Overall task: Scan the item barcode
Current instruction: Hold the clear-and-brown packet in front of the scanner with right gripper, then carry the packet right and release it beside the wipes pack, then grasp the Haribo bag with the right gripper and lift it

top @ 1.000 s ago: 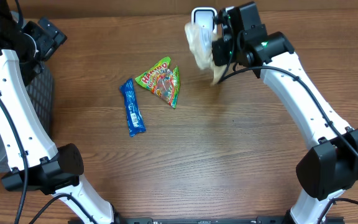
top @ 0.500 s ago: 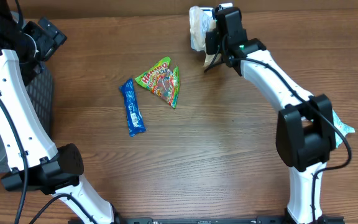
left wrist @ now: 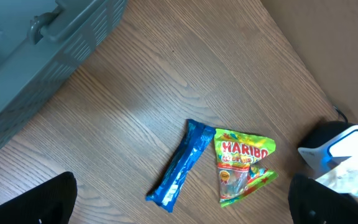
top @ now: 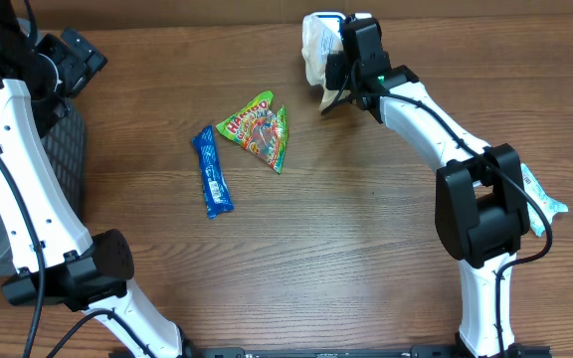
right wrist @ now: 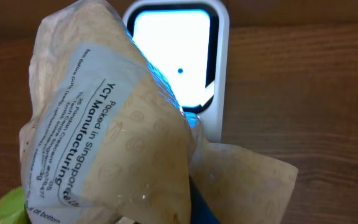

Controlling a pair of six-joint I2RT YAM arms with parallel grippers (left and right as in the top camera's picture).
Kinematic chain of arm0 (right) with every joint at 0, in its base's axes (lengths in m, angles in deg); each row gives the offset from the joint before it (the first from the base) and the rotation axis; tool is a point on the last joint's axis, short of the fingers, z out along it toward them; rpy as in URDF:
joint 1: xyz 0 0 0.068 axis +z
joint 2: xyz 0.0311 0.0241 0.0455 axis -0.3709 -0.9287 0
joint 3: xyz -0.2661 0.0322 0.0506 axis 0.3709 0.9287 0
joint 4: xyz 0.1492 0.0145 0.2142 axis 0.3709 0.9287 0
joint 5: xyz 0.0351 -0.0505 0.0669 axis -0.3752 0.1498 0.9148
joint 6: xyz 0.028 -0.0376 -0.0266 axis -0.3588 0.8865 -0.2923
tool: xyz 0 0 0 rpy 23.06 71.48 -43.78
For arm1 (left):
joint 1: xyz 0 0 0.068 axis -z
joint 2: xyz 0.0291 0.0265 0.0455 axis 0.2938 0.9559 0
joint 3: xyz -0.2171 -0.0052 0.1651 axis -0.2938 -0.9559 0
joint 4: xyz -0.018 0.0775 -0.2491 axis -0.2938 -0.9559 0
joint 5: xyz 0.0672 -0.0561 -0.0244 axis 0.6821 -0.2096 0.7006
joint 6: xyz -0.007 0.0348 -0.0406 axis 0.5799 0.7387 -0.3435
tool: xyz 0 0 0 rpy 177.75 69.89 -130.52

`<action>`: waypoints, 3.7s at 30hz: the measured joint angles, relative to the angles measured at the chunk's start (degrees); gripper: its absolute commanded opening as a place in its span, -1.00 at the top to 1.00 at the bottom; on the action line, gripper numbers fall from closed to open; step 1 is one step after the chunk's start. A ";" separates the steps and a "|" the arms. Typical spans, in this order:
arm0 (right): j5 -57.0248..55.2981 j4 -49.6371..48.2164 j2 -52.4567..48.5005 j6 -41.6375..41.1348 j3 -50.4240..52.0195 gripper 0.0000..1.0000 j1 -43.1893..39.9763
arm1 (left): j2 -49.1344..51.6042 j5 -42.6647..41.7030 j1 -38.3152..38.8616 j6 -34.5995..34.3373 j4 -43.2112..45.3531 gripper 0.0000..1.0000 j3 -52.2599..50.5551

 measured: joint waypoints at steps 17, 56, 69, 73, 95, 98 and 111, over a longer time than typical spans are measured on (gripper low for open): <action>3.39 10.47 -0.37 -0.83 -7.67 0.93 0.00 | 0.00 0.00 0.00 0.00 -0.02 -0.99 0.00; 4.35 47.71 18.01 -2.16 10.47 -0.25 -34.62 | 0.00 -0.02 0.00 0.00 -0.02 -0.99 0.00; 24.94 45.13 17.97 2.34 5.27 -0.41 -31.85 | 0.00 -0.02 0.00 0.00 -0.02 -1.00 0.00; 30.73 35.08 17.90 1.53 3.06 -0.47 -21.14 | 0.00 0.00 0.00 0.00 -0.02 -0.99 0.00; 11.63 12.96 -2.93 -21.84 2.62 0.22 15.82 | 0.00 0.00 0.00 0.00 -0.02 -1.00 0.00; 11.23 13.27 -3.15 -23.19 2.62 0.53 15.54 | 0.00 0.00 0.00 0.00 -0.02 -1.00 0.00; 12.72 26.14 -0.44 -23.04 1.55 0.93 12.61 | 0.00 -0.02 0.00 0.00 0.00 -1.00 0.00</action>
